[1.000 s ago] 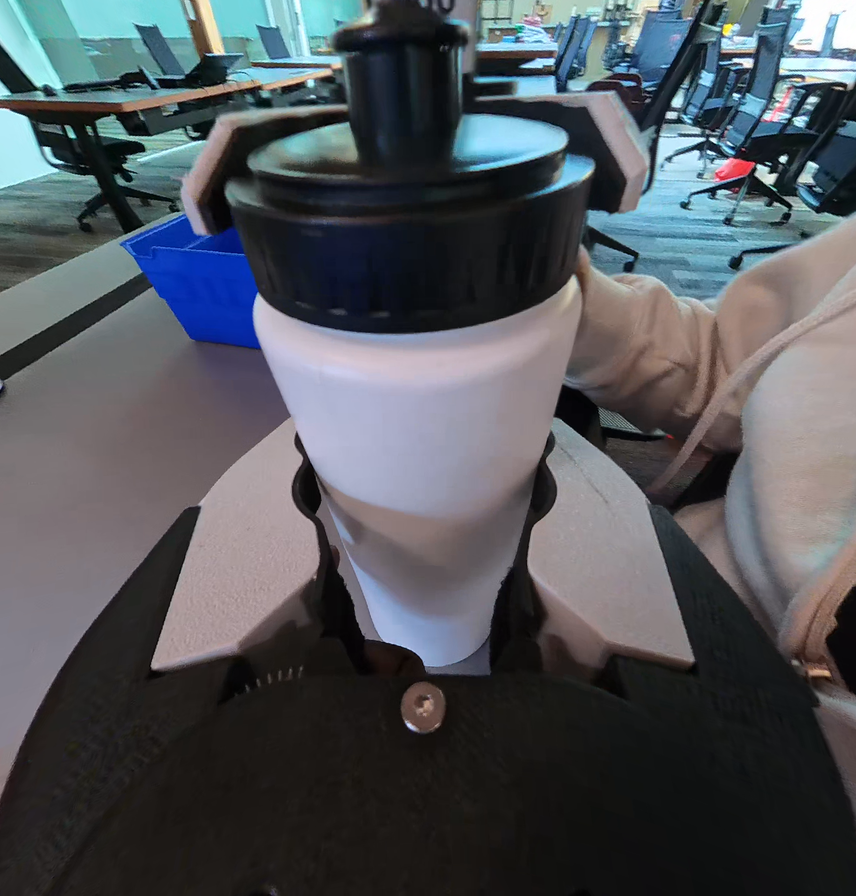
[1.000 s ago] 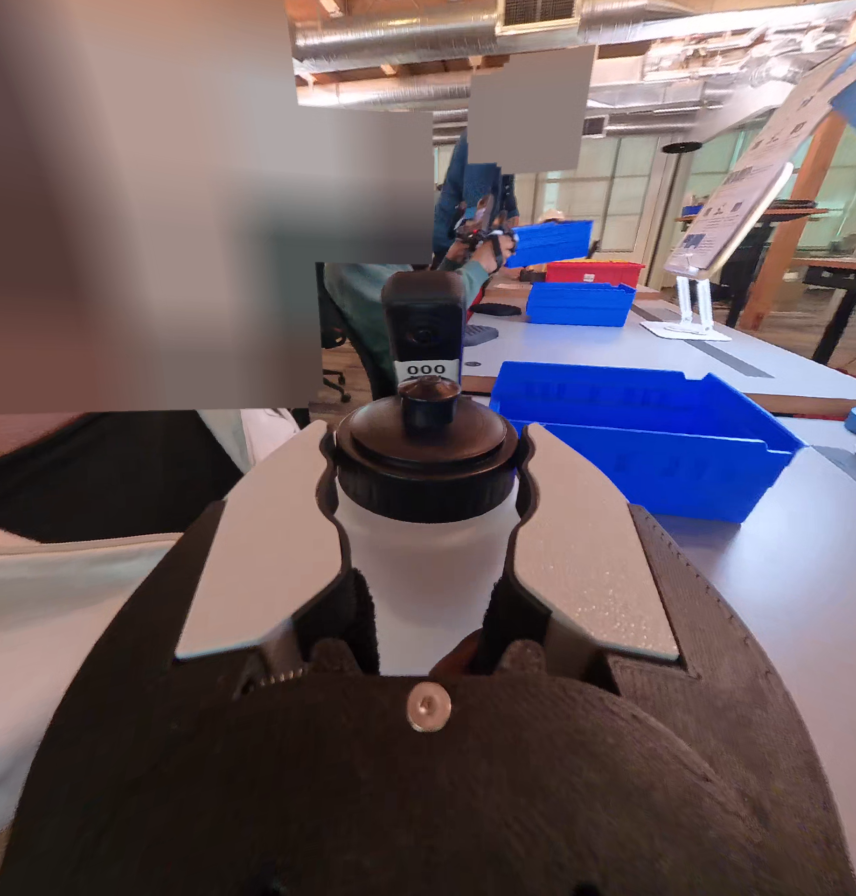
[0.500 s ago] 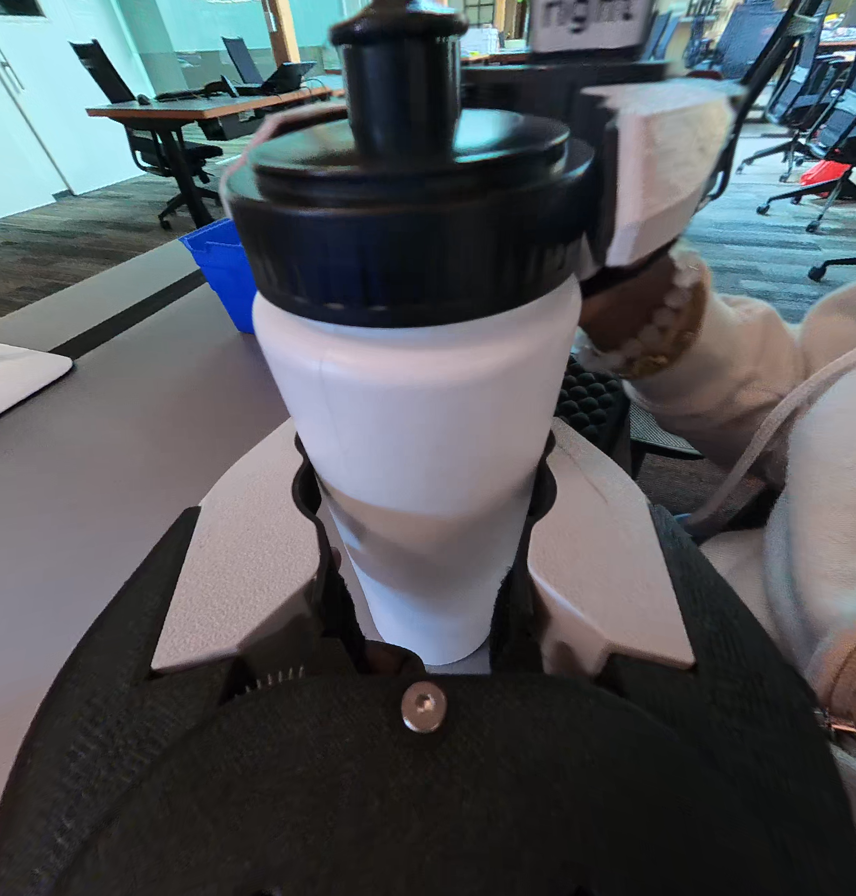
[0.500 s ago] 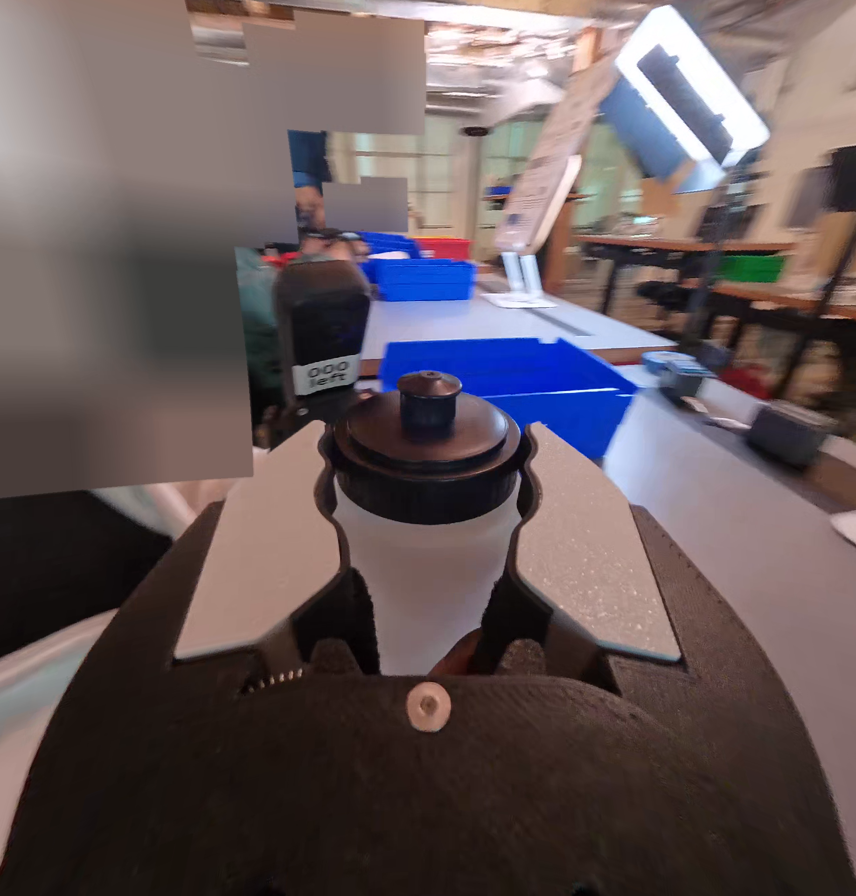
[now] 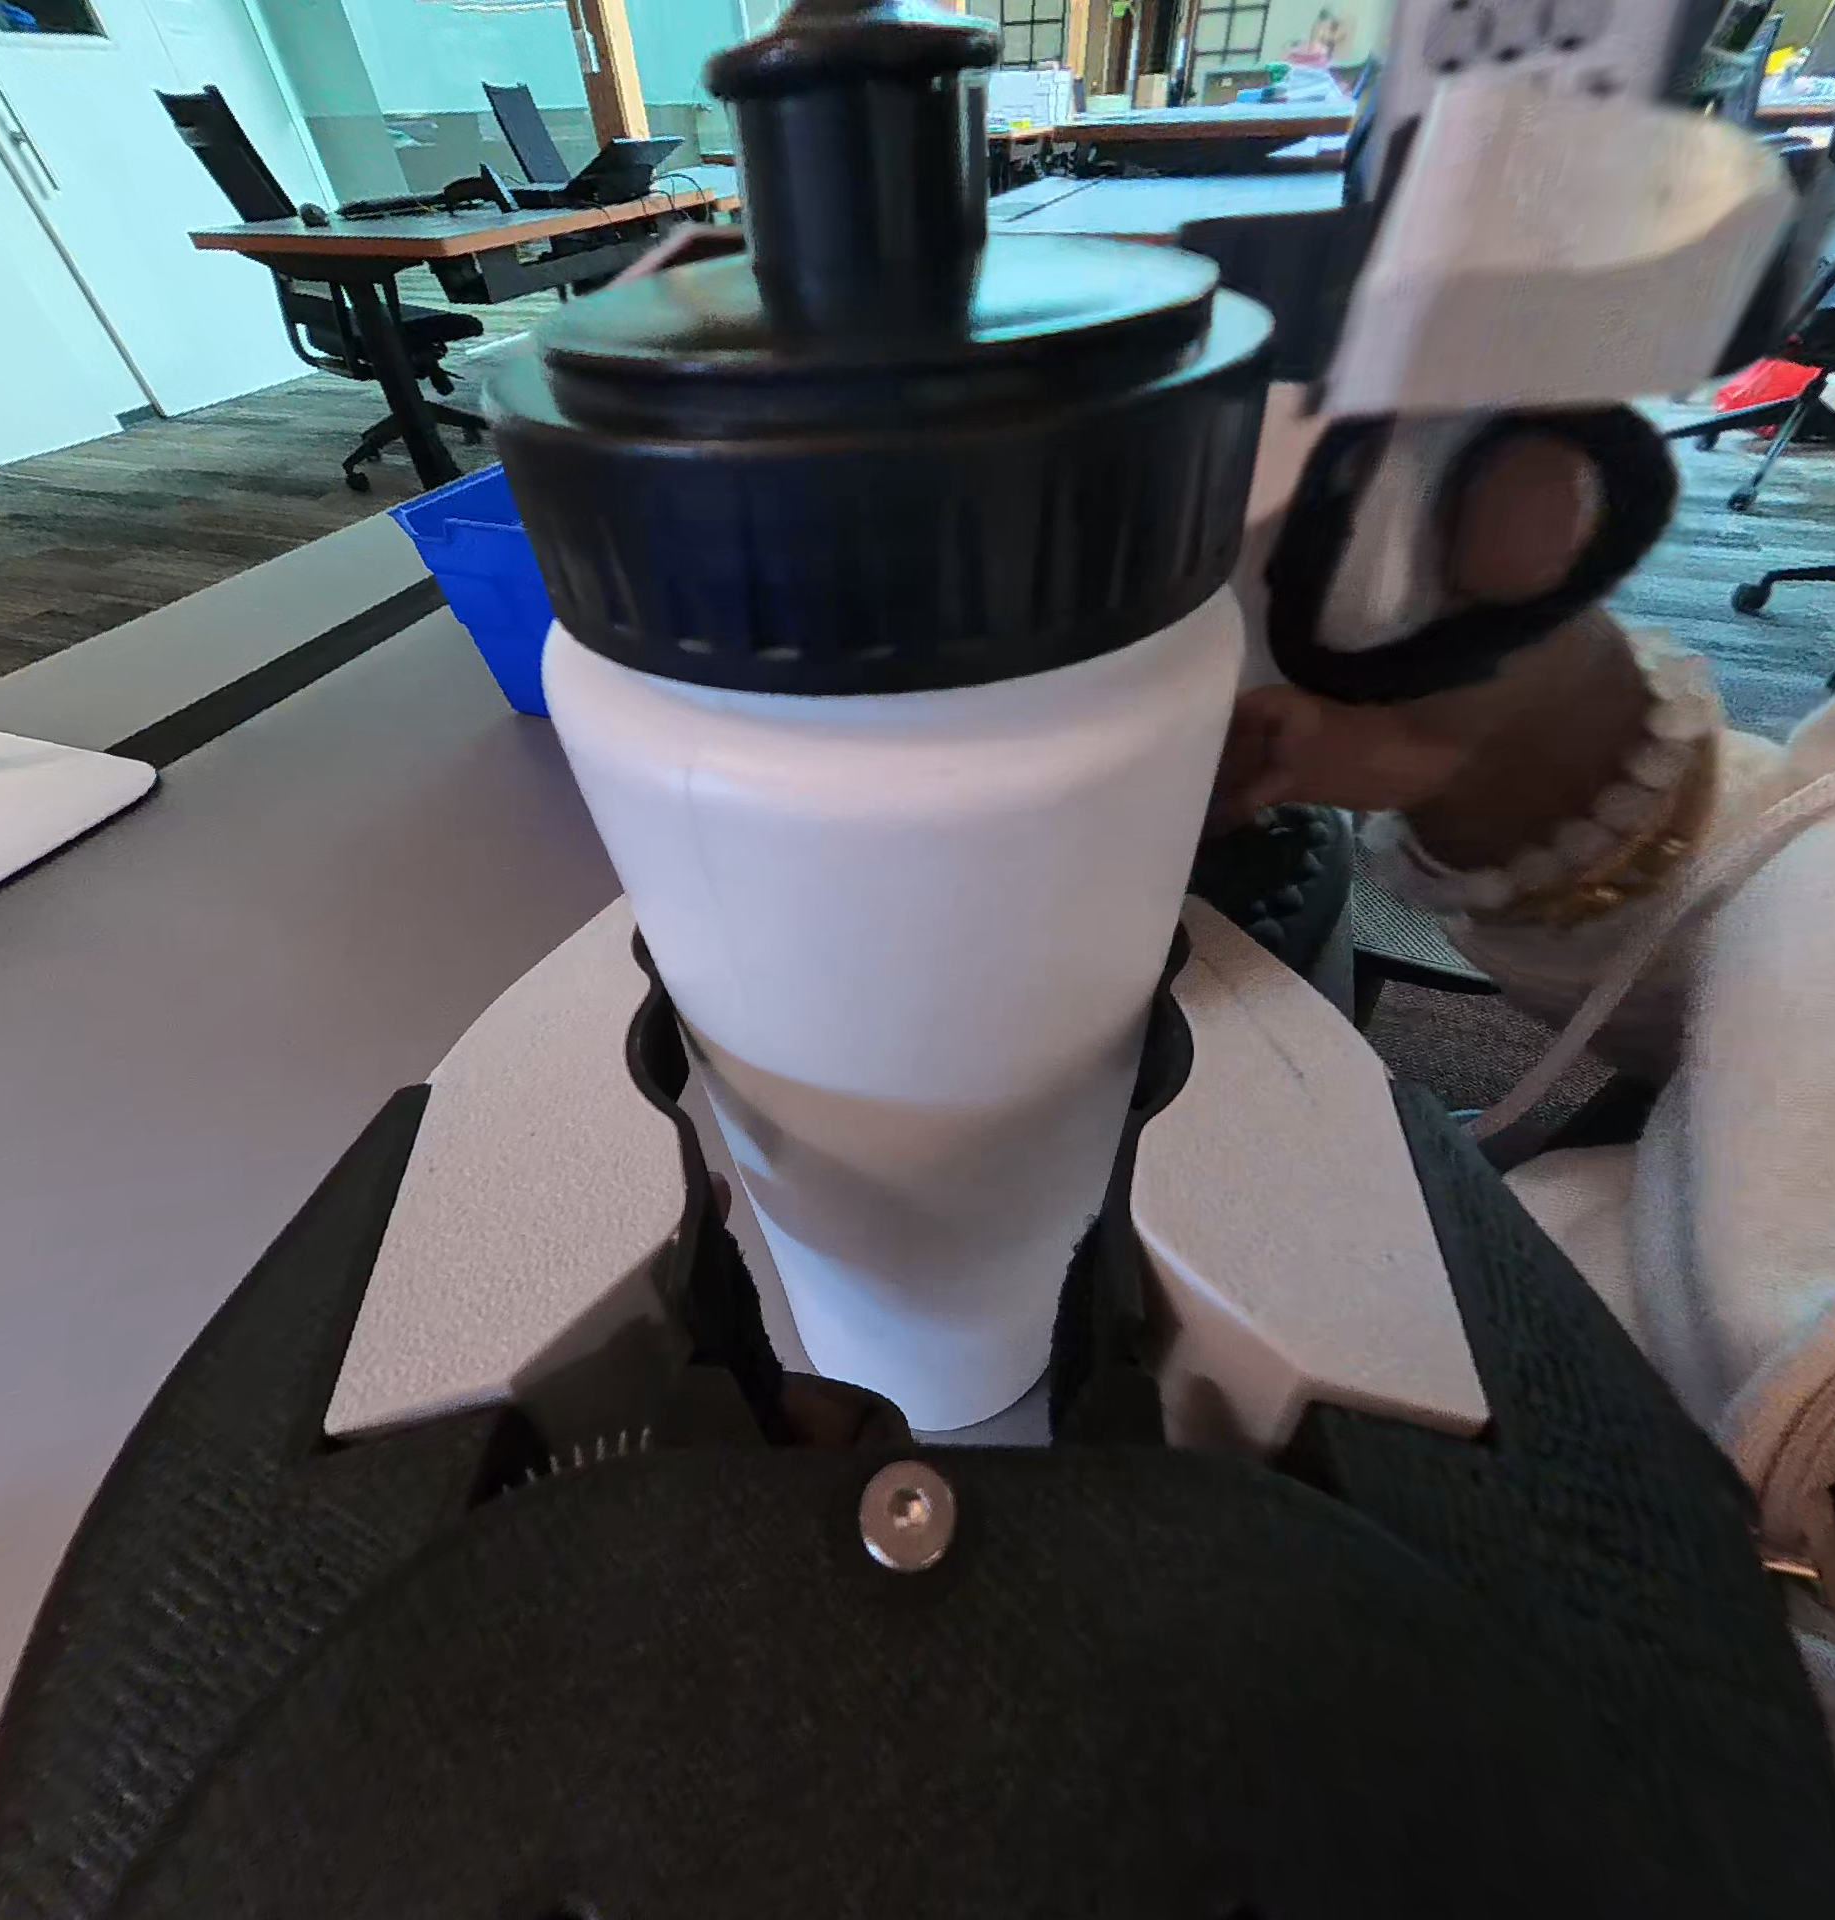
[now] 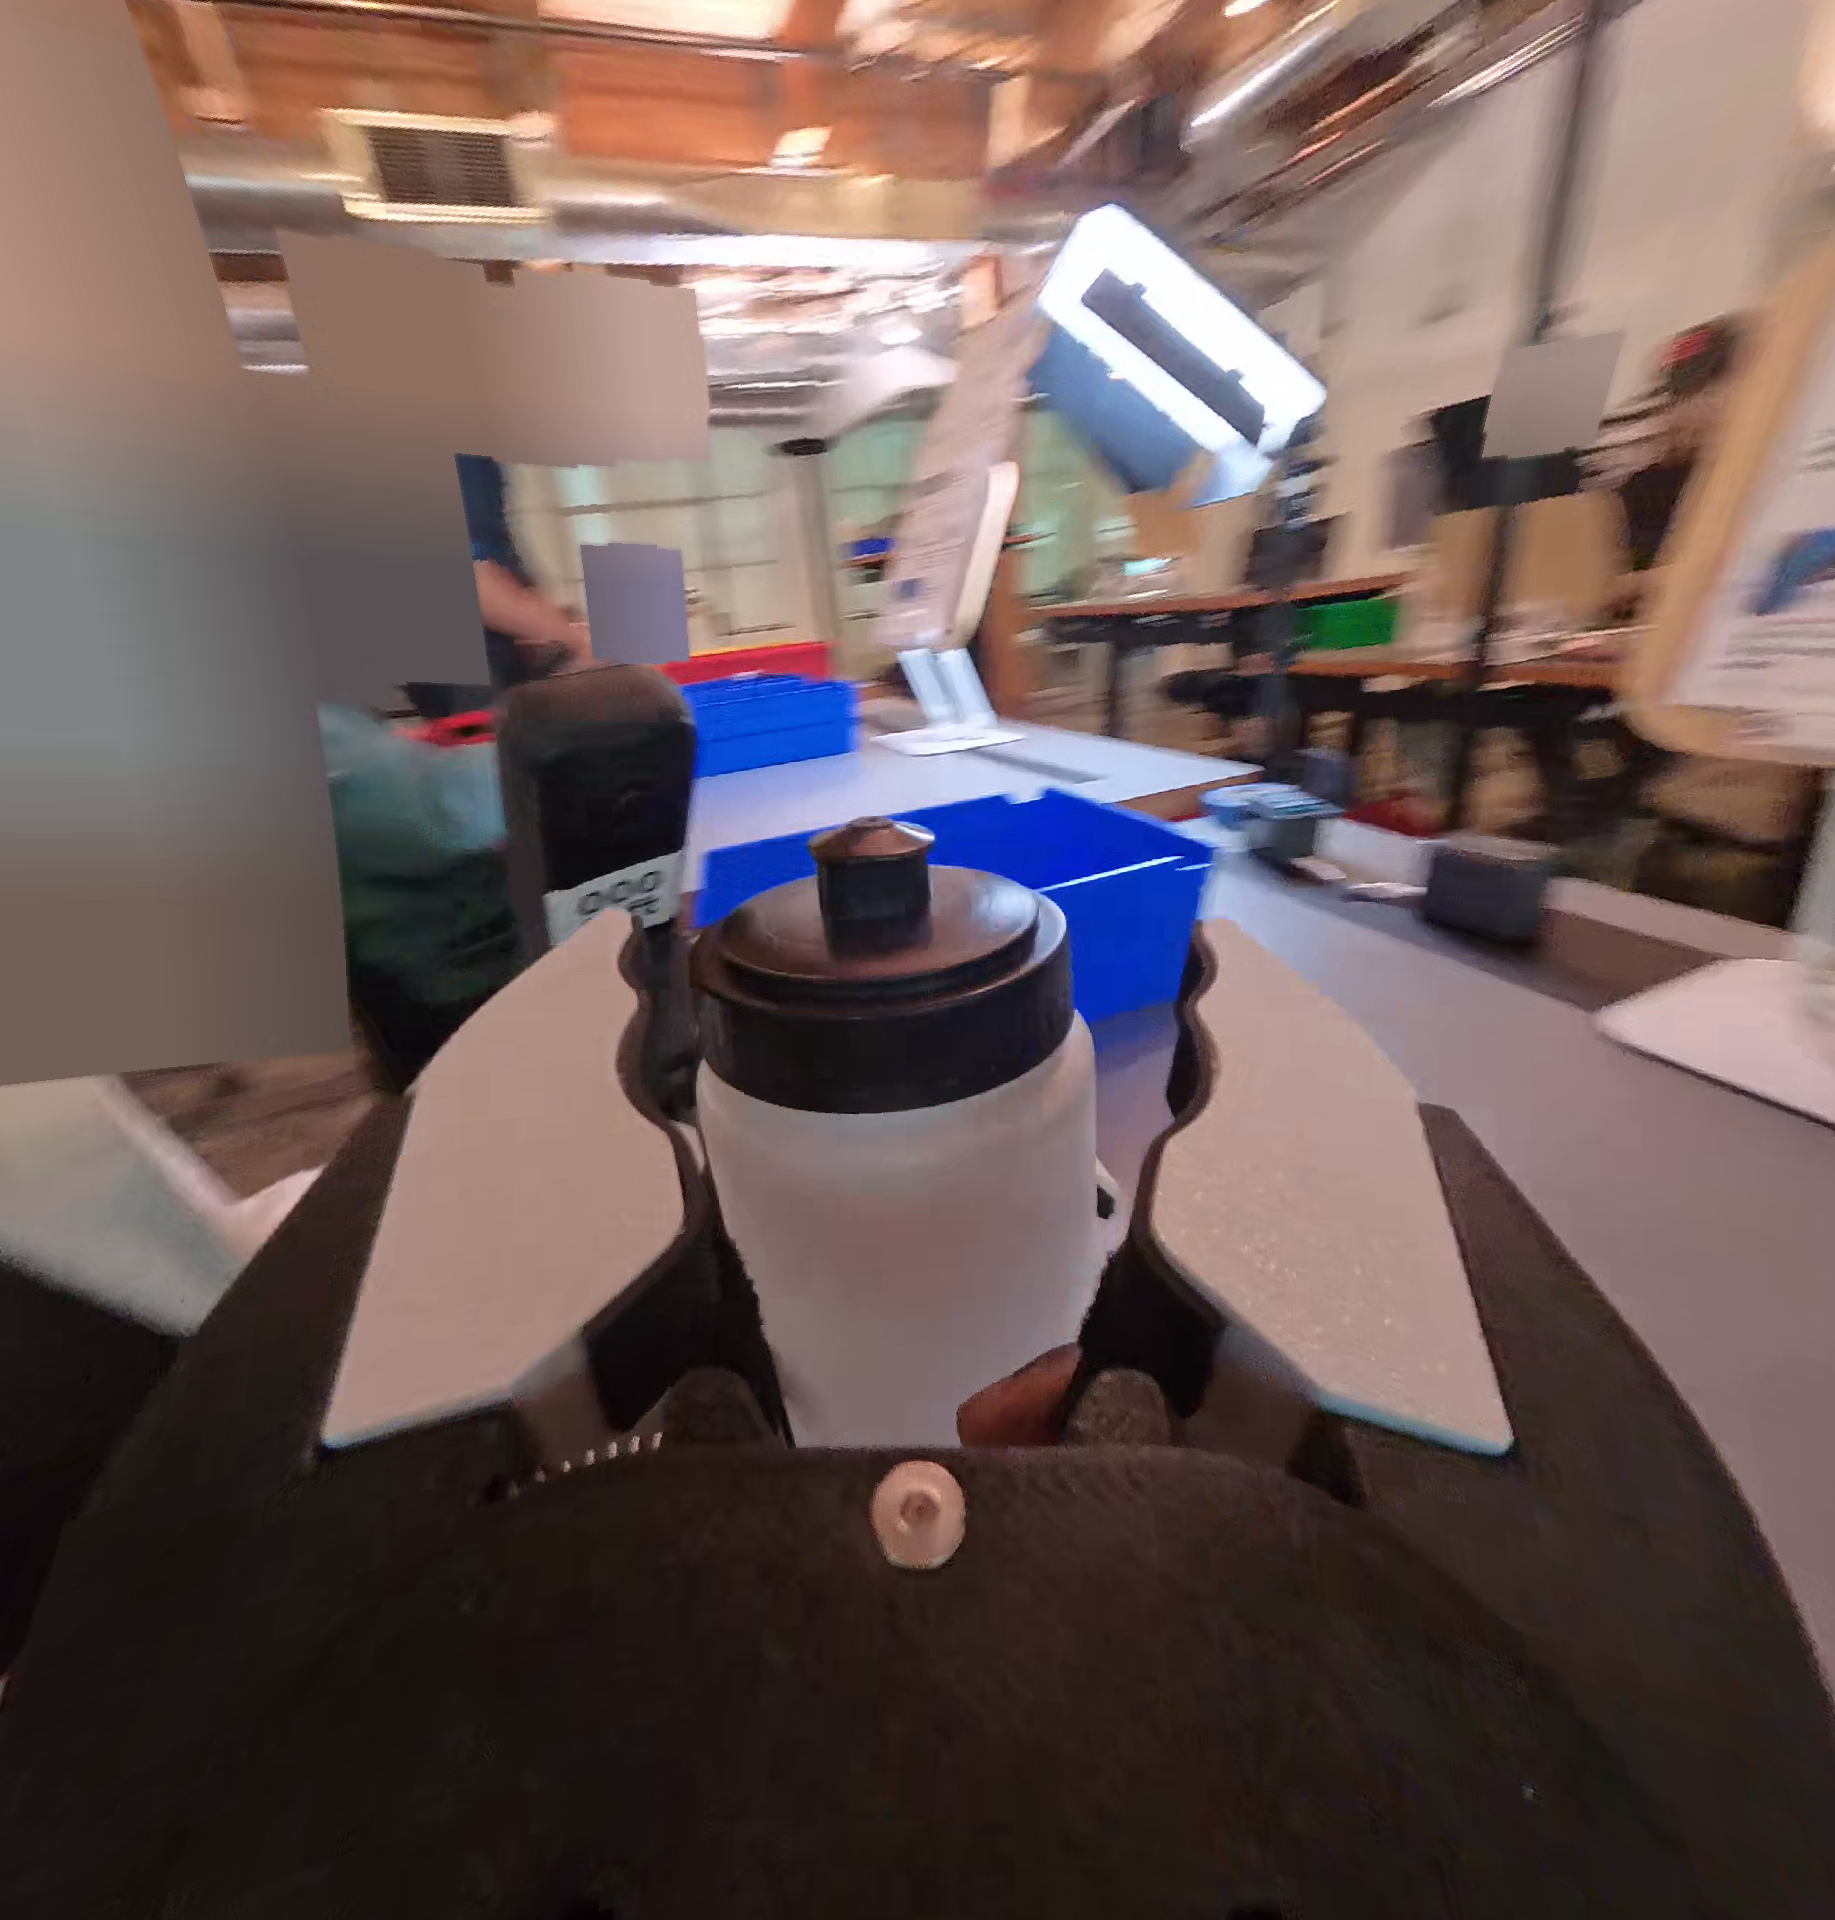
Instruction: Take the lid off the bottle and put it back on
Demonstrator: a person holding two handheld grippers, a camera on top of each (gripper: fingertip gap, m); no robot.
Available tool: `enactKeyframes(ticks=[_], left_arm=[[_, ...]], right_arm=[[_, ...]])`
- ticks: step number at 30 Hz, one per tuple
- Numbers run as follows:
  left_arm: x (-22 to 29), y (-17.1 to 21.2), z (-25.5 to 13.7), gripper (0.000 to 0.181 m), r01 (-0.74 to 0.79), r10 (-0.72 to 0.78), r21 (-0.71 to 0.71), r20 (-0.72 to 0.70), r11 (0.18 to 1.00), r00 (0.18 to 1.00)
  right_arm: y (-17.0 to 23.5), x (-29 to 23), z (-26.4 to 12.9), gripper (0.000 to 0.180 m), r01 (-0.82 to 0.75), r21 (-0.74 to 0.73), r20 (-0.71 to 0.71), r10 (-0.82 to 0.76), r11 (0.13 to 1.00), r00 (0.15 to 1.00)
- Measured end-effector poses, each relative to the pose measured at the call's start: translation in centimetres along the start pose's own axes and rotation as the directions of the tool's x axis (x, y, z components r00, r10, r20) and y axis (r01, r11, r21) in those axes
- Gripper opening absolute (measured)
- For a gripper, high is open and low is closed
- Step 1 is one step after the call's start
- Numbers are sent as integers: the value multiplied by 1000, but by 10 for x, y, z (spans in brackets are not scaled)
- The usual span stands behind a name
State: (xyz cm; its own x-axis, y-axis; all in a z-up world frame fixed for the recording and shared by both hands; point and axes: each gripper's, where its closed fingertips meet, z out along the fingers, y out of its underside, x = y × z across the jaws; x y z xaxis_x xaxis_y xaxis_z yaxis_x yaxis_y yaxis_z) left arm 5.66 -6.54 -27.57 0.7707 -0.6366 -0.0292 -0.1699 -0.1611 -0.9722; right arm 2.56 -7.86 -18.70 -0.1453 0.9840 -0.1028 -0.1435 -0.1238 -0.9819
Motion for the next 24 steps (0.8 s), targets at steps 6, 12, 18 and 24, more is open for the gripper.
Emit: enactKeyframes(ticks=[6,12,18,24], left_arm=[[-1,1,-3,88,-8,8,1,3,1000,1000],[2,1,-4,88,-10,10,-2,-18,1000,1000],[1,1,-3,88,-3,3,1,-20,1000,1000],[2,1,-4,88,-6,6,4,-13,1000,1000]], right_arm=[[11,-6,6,73,160,-130,-72,-170,978,983],[11,-18,3,73,76,-147,462,0,986,887],[11,-16,2,79,33,-131,508,39,991,860],[5,-6,2,97,77,-35,10,-77,996,997]])
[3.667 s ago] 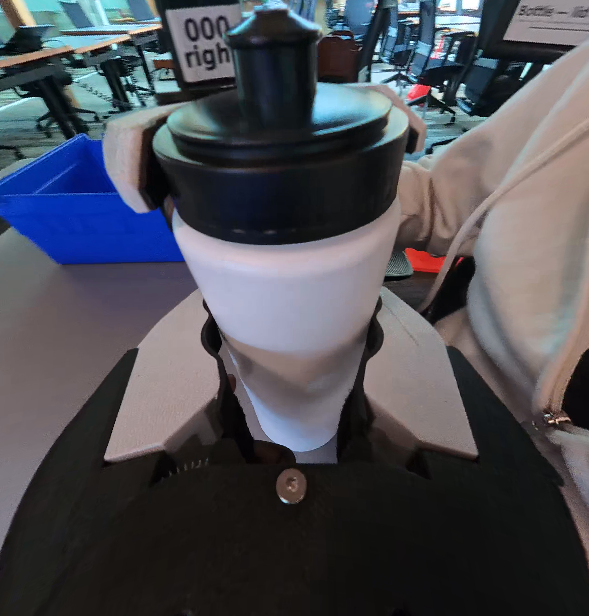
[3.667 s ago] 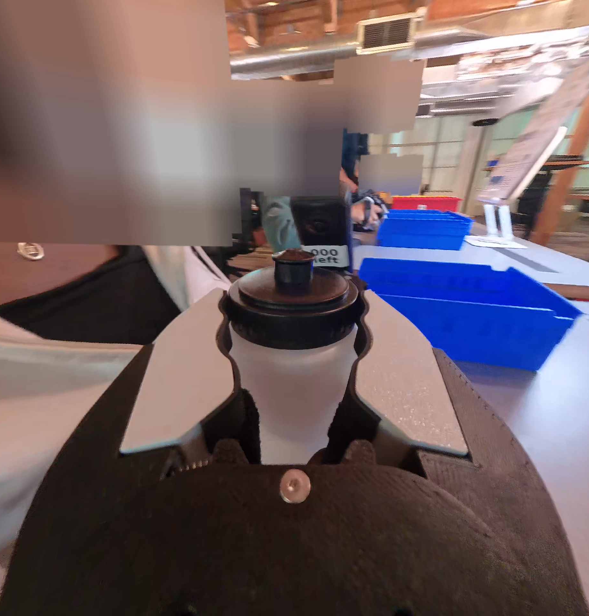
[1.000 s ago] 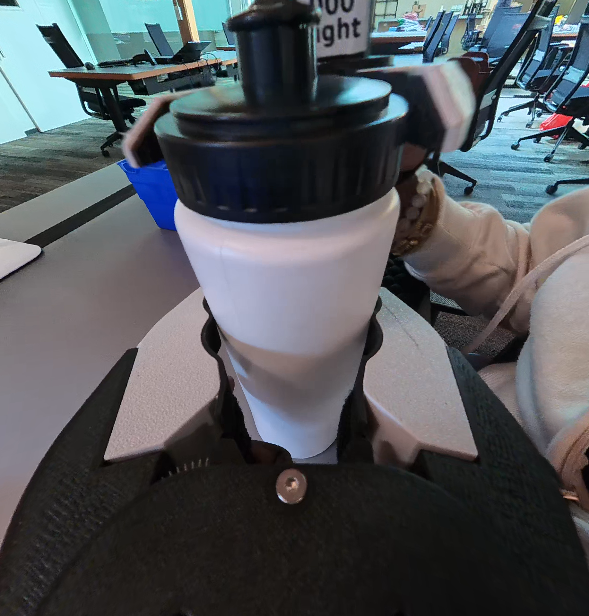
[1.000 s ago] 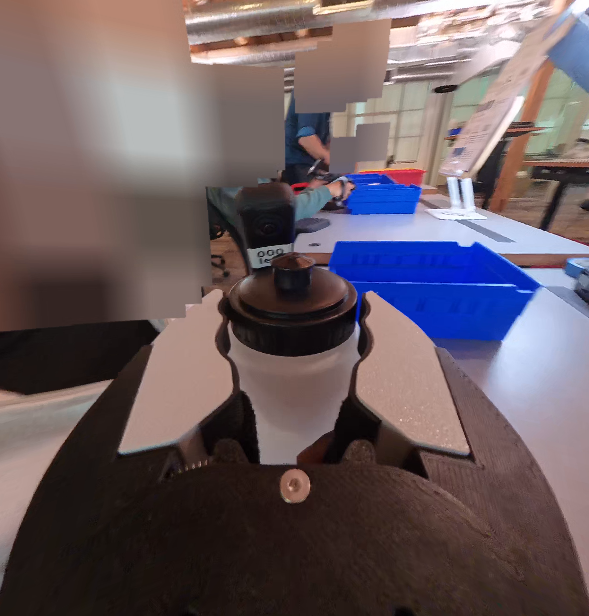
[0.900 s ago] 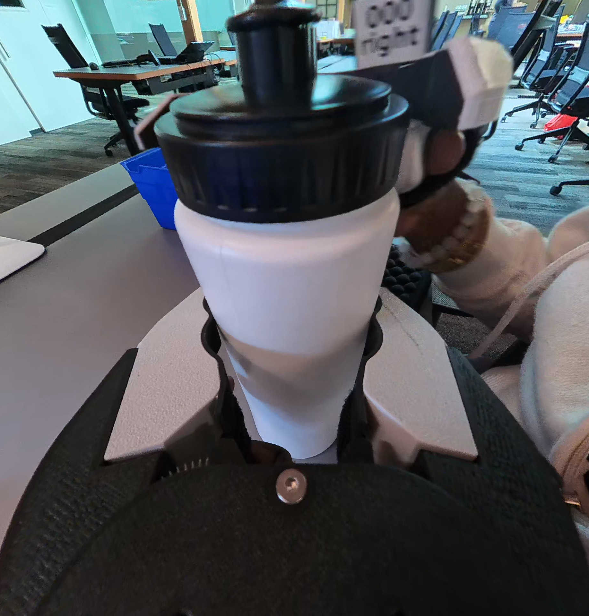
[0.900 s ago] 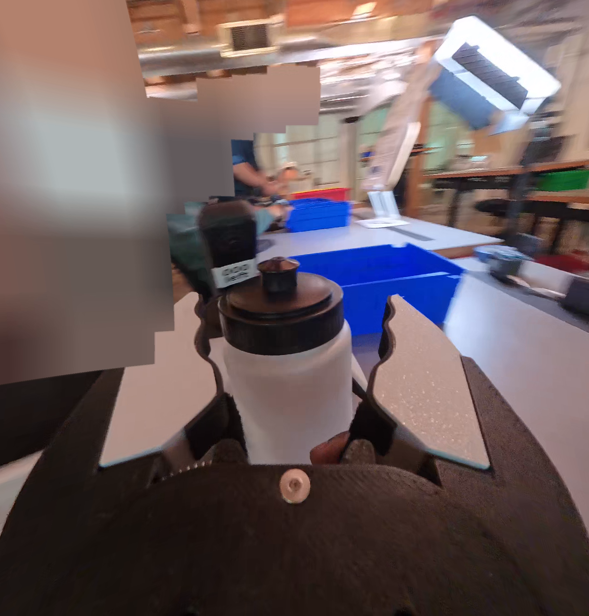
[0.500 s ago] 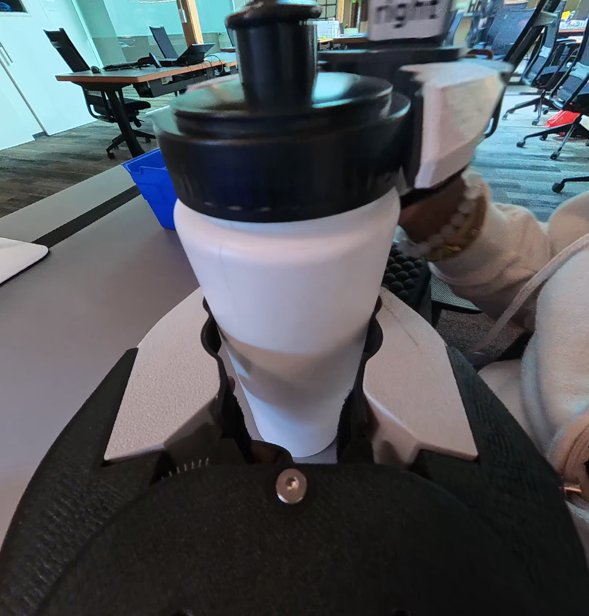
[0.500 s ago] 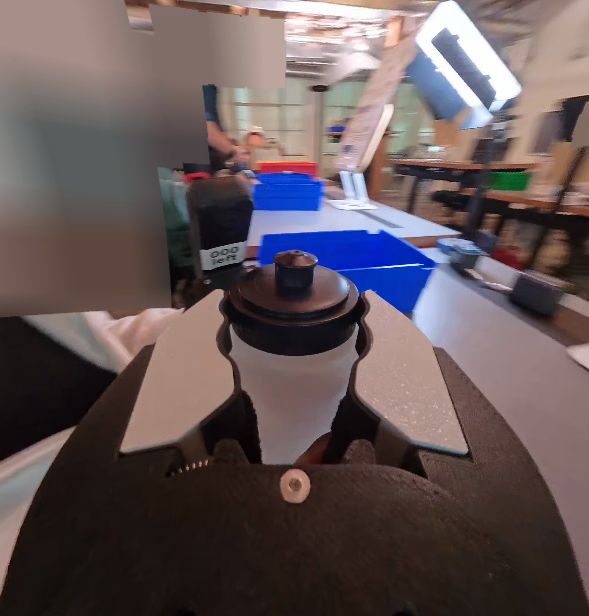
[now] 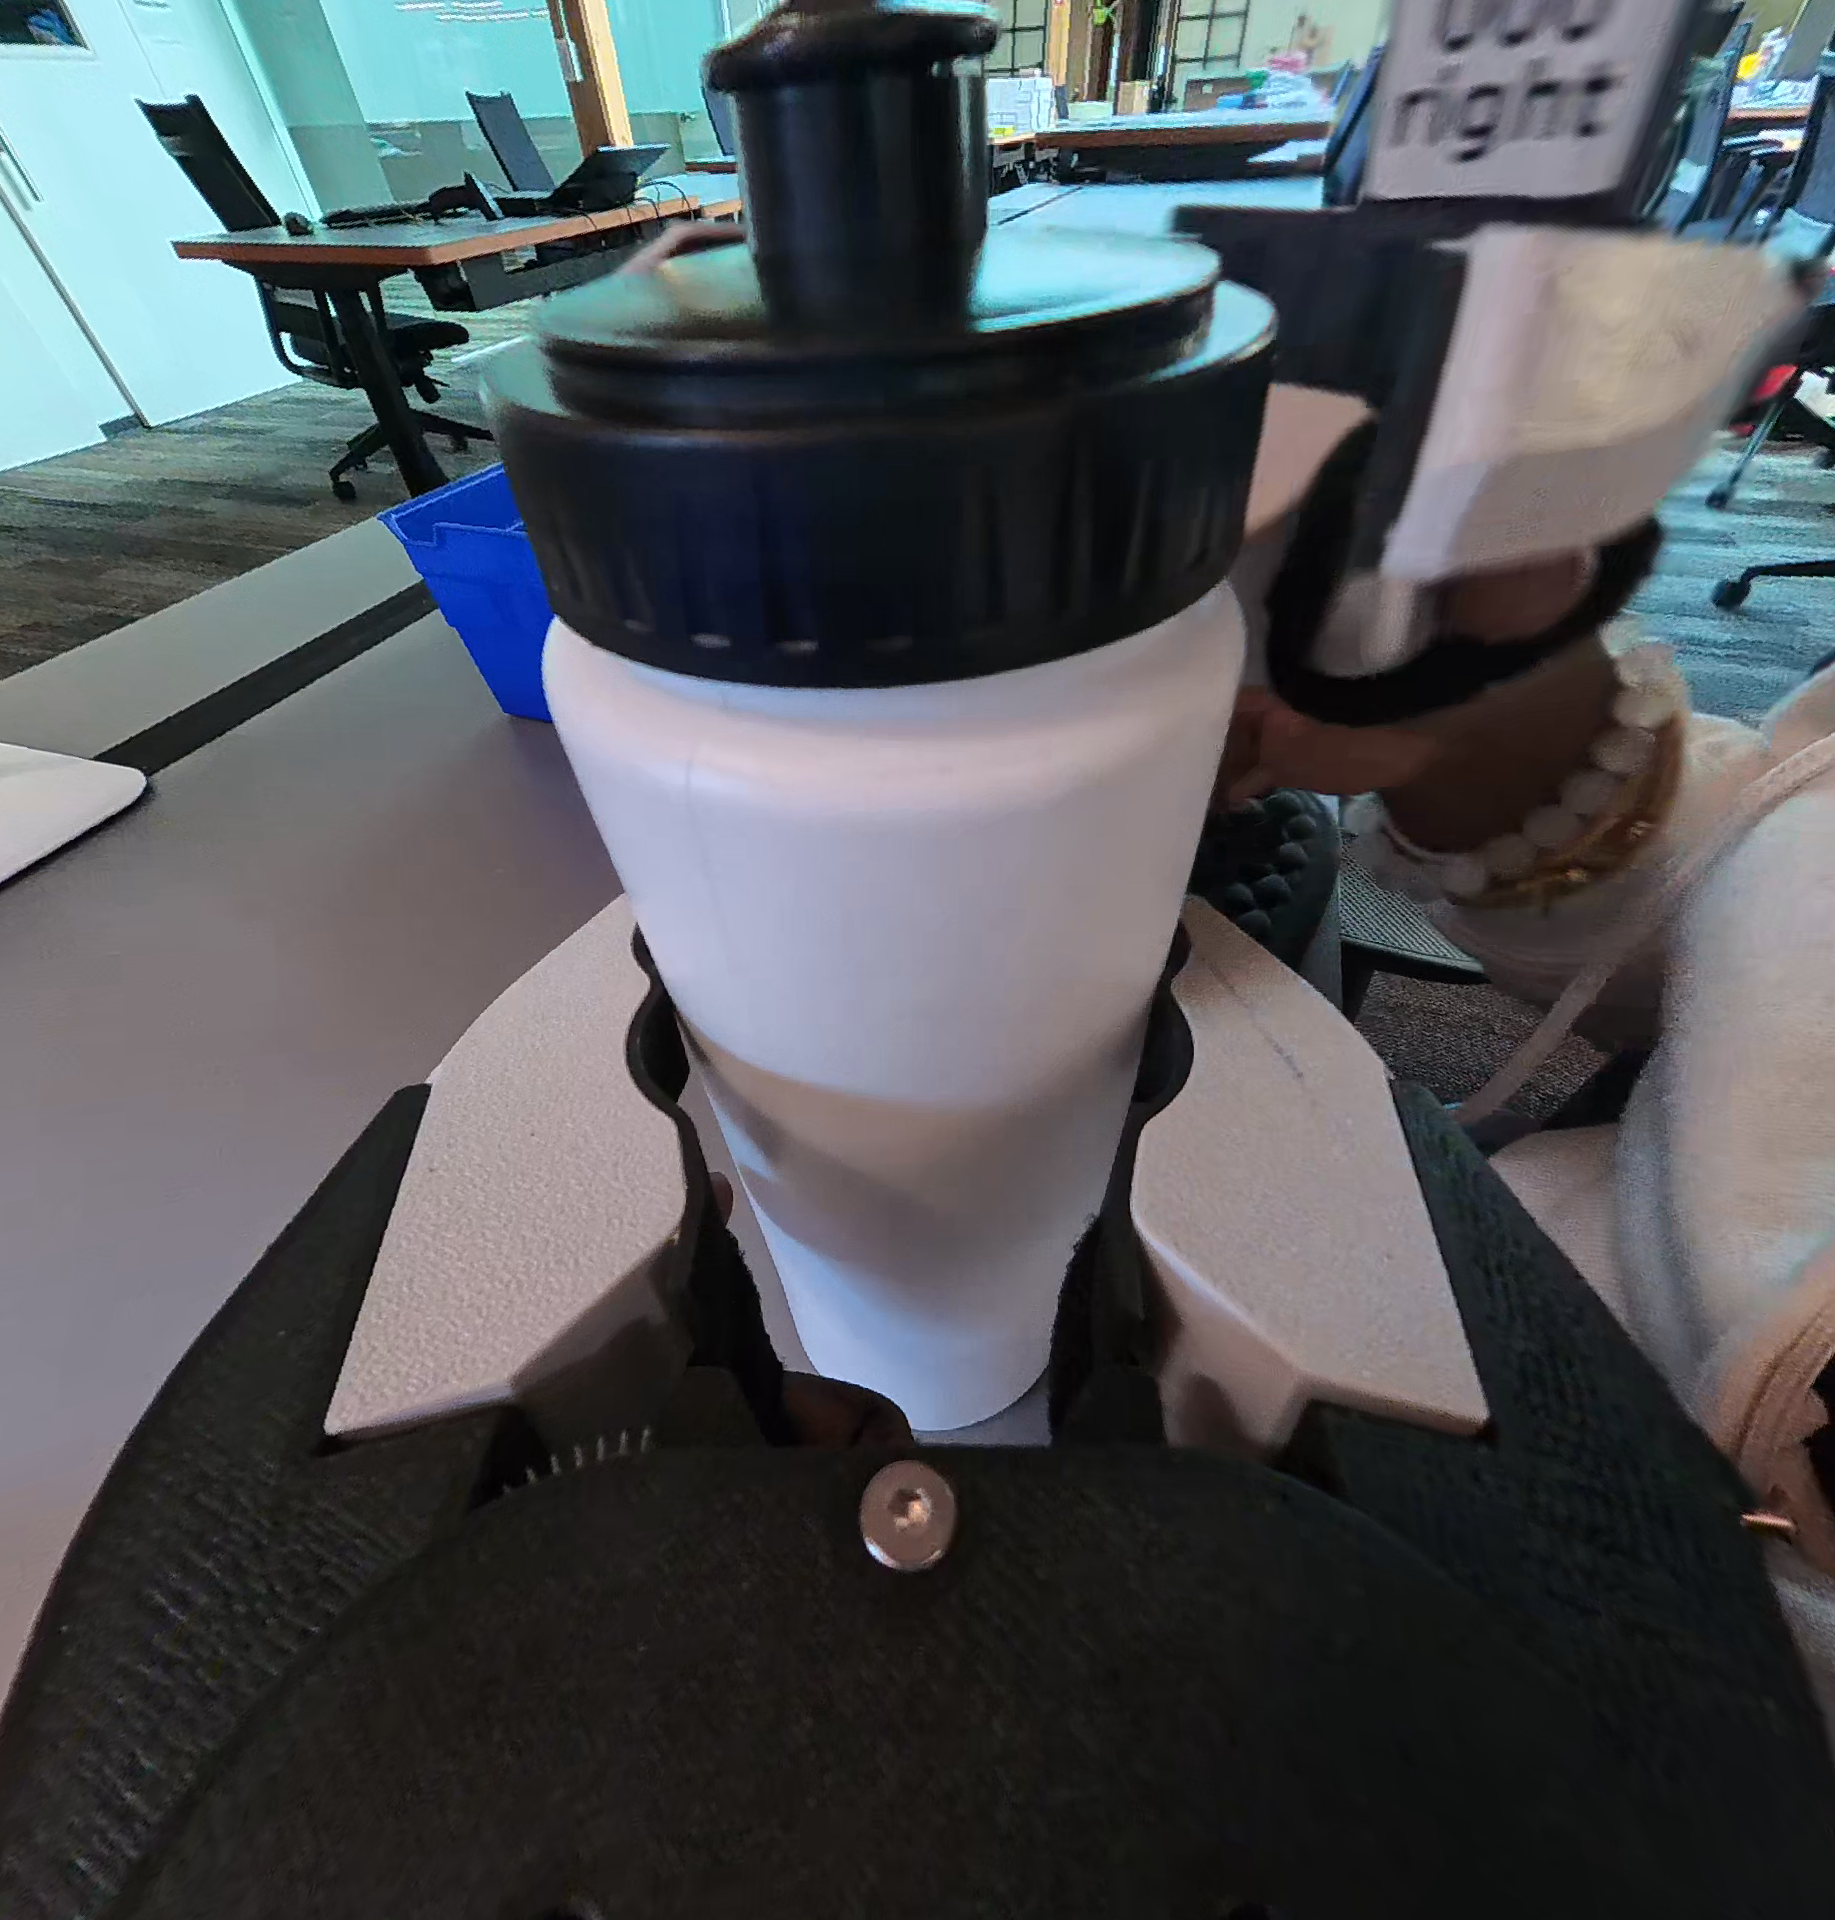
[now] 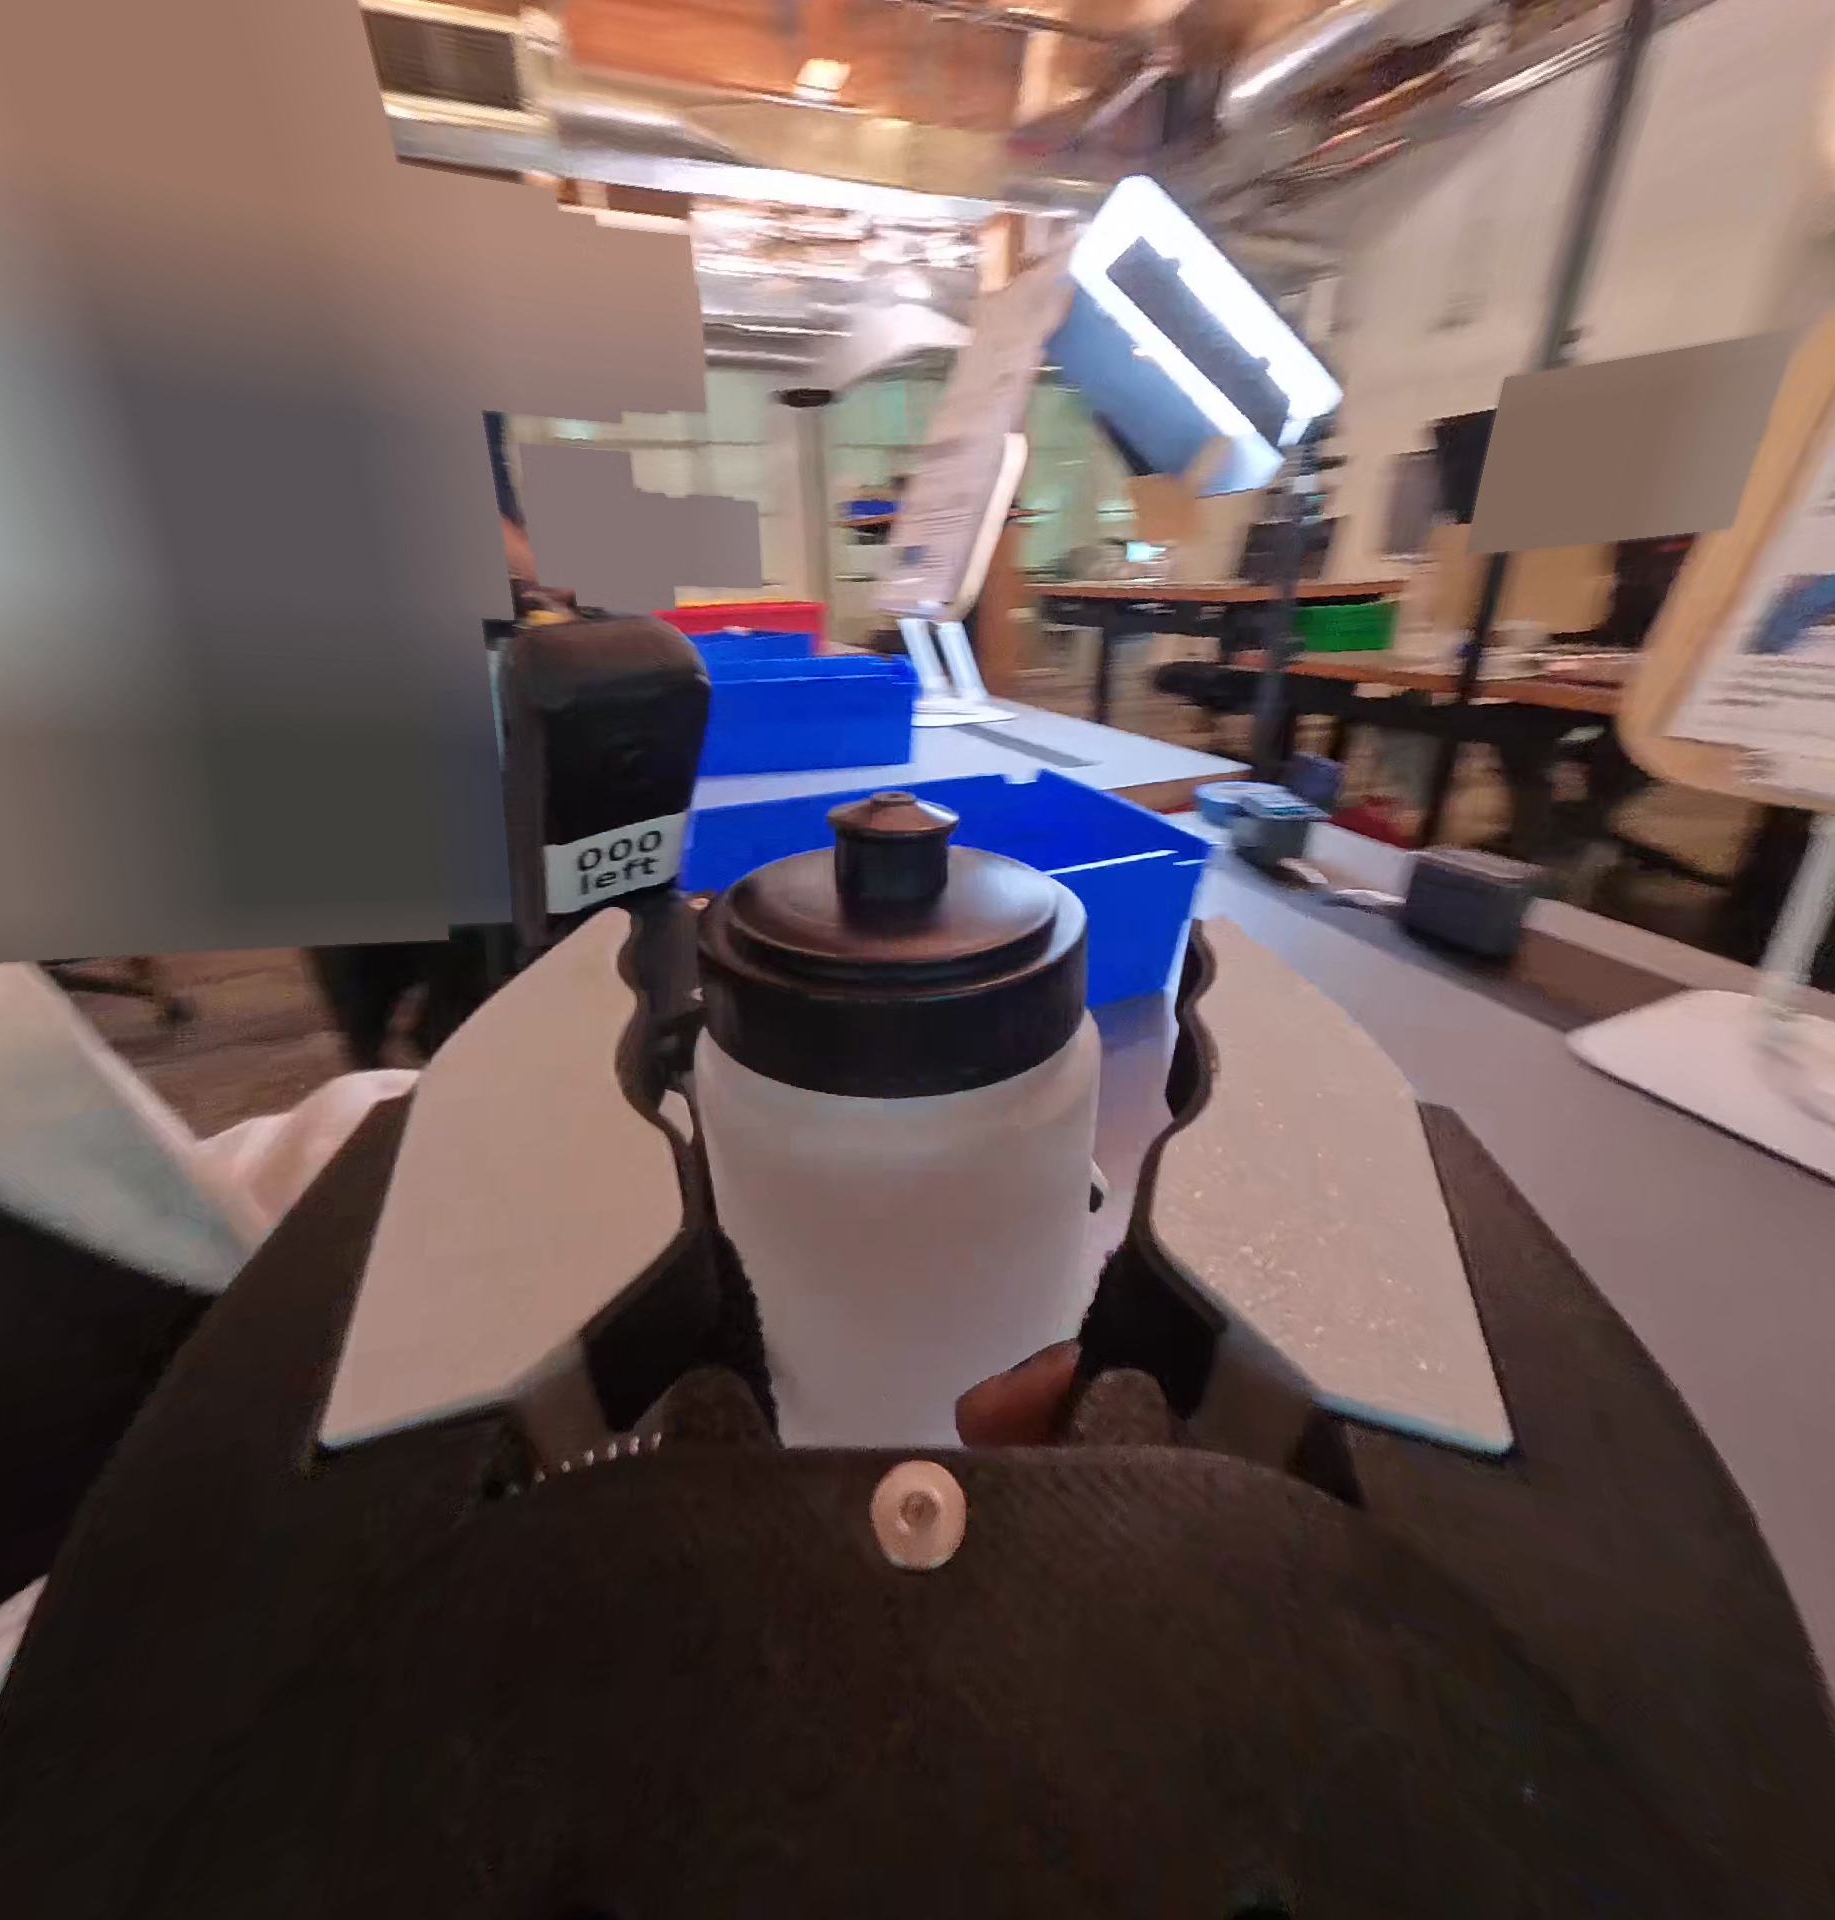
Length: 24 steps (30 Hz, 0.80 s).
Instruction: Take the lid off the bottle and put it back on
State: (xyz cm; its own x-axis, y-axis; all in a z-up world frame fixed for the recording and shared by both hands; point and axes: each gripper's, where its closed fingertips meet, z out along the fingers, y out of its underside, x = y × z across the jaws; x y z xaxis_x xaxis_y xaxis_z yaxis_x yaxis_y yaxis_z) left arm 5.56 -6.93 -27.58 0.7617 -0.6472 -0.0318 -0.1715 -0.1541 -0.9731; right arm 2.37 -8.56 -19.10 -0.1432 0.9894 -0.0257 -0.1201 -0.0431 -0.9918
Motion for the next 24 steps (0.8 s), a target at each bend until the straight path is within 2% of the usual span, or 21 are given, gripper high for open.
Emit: enactKeyframes(ticks=[3,4,7,11,14,17,18,20,22,24], left_arm=[[0,0,-1,88,-2,2,1,2,1000,1000],[0,0,-1,88,-1,1,1,6,1000,1000],[-1,1,-2,88,-1,1,-2,3,1000,1000],[-1,1,-2,88,0,0,-1,-3,1000,1000],[-1,0,-3,88,1,-1,0,0,1000,1000],[-1,0,-2,88,5,-5,3,-2,1000,1000],[-2,0,-2,88,7,-7,6,-1,1000,1000],[-2,0,-2,88,8,-8,10,0,1000,1000],[-1,0,-2,88,6,-6,9,3,1000,1000],[-1,0,-2,88,4,-4,8,3,1000,1000]], right_arm=[[2,-4,2,74,112,-55,-106,-117,992,987],[3,-3,3,73,139,-72,-85,-145,988,986],[4,-7,4,73,45,-88,149,-32,995,988],[4,-12,2,73,24,-111,464,30,994,886],[3,-14,2,73,23,-104,567,40,994,823],[4,-11,2,75,-24,-105,510,75,994,857],[3,-9,3,90,-49,-81,454,81,995,887],[-2,-6,3,99,-75,-20,304,77,997,950],[-8,-6,2,94,-45,45,135,39,998,990],[-7,-7,4,81,39,27,1,-39,999,999]])
